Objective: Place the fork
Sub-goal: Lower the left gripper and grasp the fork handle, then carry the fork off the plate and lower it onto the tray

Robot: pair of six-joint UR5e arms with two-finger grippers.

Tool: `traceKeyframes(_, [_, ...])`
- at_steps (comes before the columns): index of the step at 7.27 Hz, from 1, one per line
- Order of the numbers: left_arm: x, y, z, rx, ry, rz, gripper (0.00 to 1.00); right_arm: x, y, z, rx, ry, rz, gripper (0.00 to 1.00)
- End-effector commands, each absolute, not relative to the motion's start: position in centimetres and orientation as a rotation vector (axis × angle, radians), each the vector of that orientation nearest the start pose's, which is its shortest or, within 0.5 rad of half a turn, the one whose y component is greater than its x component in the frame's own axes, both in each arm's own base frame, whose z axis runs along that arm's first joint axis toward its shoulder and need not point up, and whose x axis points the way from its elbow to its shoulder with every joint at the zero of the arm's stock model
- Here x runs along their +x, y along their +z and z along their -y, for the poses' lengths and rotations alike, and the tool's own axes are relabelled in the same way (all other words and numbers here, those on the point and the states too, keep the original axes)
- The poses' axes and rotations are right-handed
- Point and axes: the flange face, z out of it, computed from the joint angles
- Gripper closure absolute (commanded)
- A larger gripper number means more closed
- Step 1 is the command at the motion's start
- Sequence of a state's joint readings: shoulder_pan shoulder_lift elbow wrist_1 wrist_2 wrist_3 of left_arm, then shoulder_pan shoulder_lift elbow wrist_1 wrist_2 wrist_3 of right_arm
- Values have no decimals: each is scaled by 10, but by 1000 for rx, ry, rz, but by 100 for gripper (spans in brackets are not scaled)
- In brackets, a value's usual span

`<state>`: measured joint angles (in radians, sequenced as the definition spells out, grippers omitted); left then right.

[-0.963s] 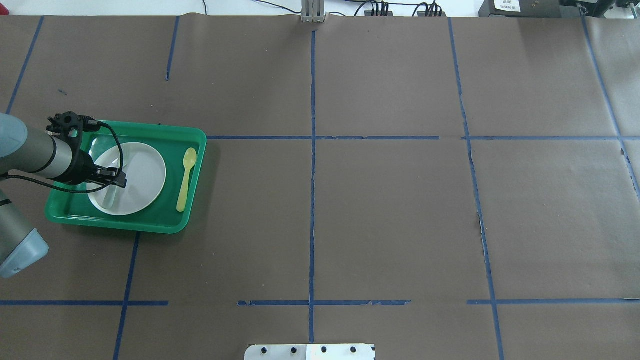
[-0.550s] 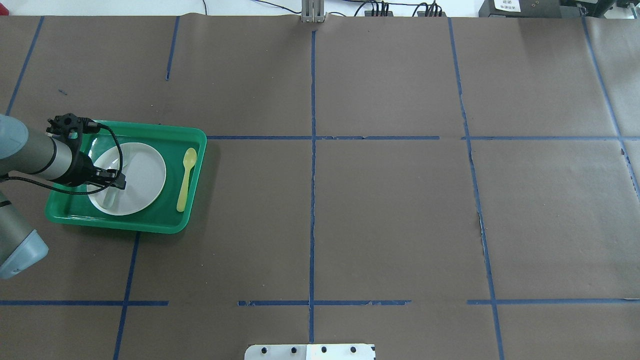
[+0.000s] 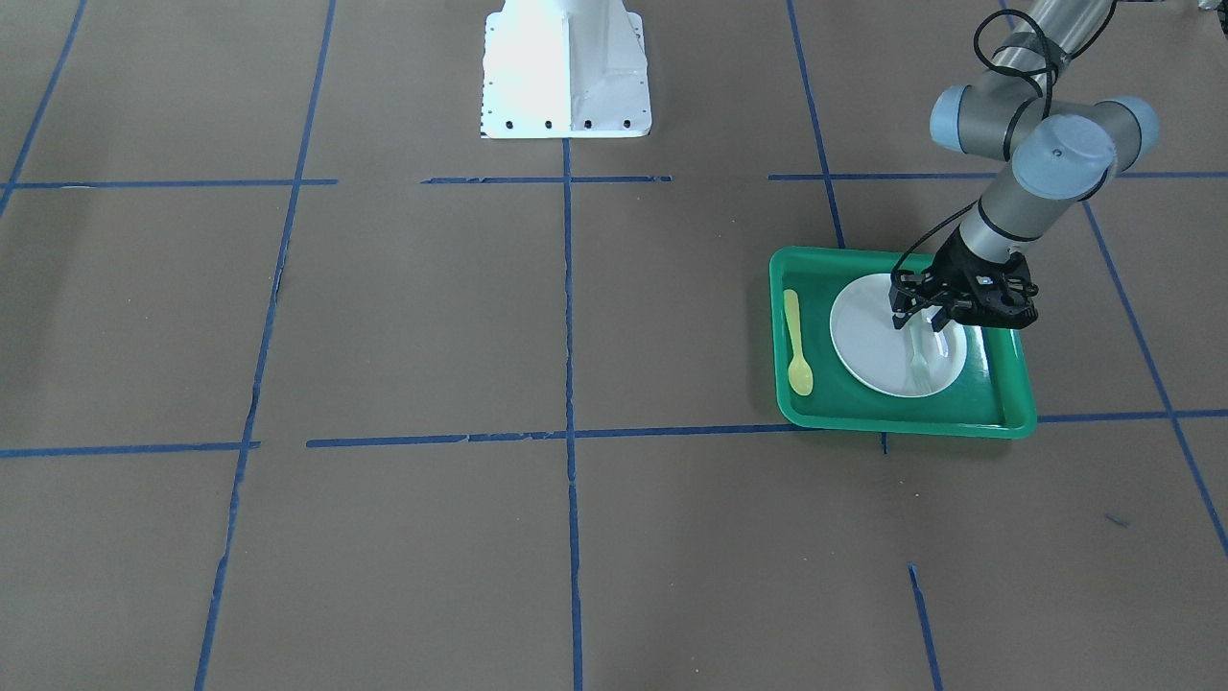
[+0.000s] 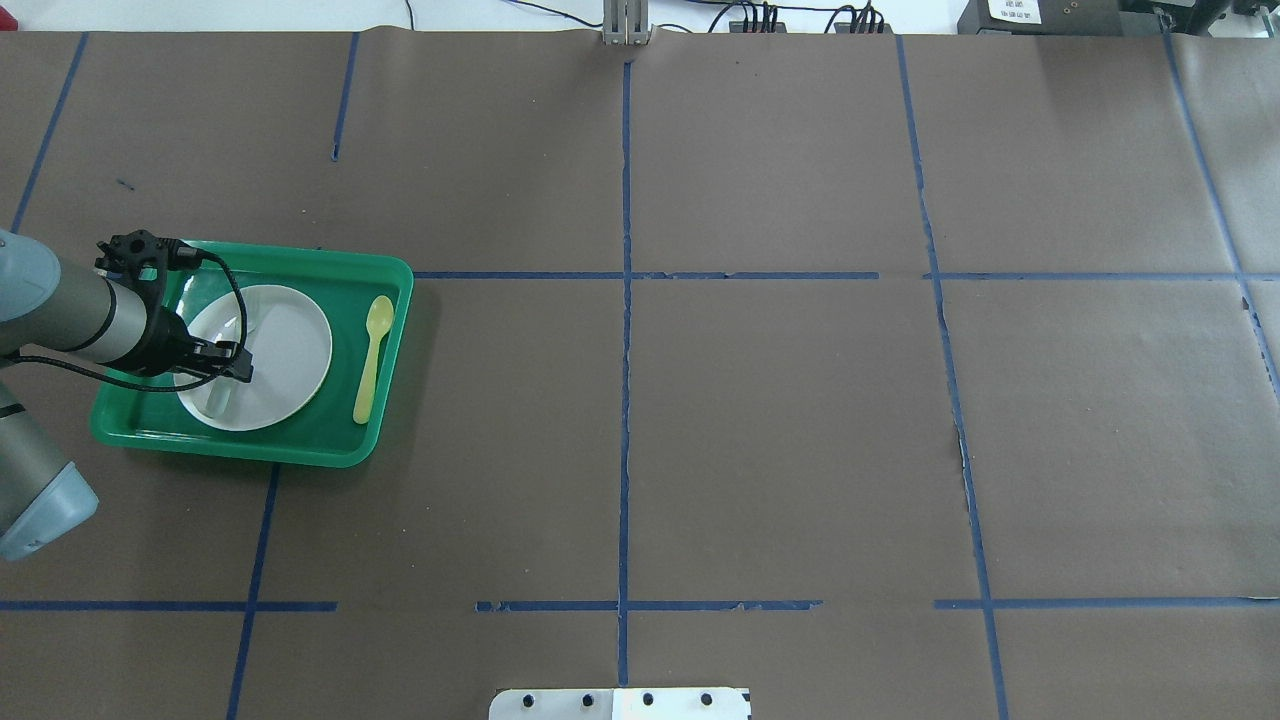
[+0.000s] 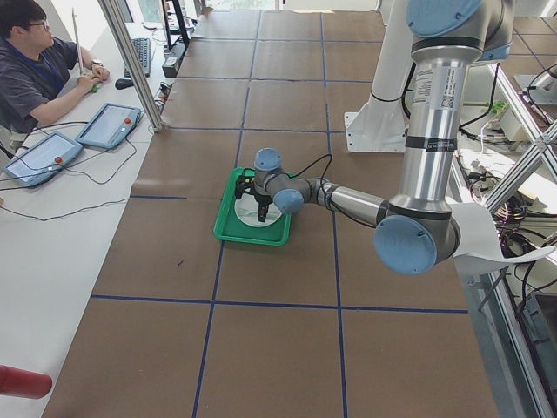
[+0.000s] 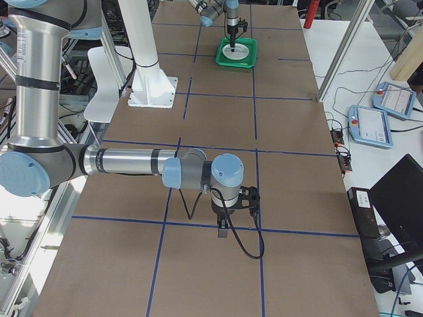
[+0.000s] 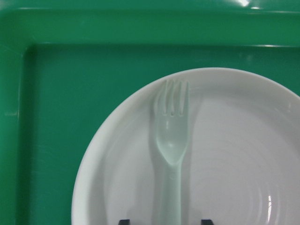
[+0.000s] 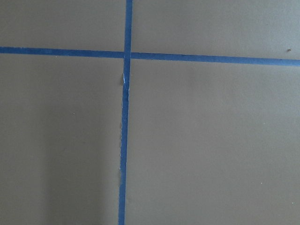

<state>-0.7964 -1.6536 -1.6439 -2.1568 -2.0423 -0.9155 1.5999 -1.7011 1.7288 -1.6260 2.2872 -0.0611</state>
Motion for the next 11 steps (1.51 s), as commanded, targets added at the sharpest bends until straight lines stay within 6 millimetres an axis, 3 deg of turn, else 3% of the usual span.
traceKeyframes(1, [327, 523, 458, 145, 43, -843, 61, 81, 651, 432, 6, -21, 717, 0])
traceKeyframes(2, [326, 521, 458, 149, 44, -847, 84, 81, 651, 432, 6, -21, 717, 0])
traceKeyframes(3, [325, 519, 457, 151, 45, -849, 100, 81, 651, 432, 5, -19, 717, 0])
traceKeyframes(7, [328, 506, 451, 91, 86, -917, 100, 81, 651, 432, 6, -21, 717, 0])
traceKeyframes(8, [319, 502, 457, 101, 72, -924, 100, 81, 651, 432, 6, -21, 717, 0])
traceKeyframes(11, [257, 505, 488, 138, -26, -930, 100, 81, 651, 432, 6, -21, 717, 0])
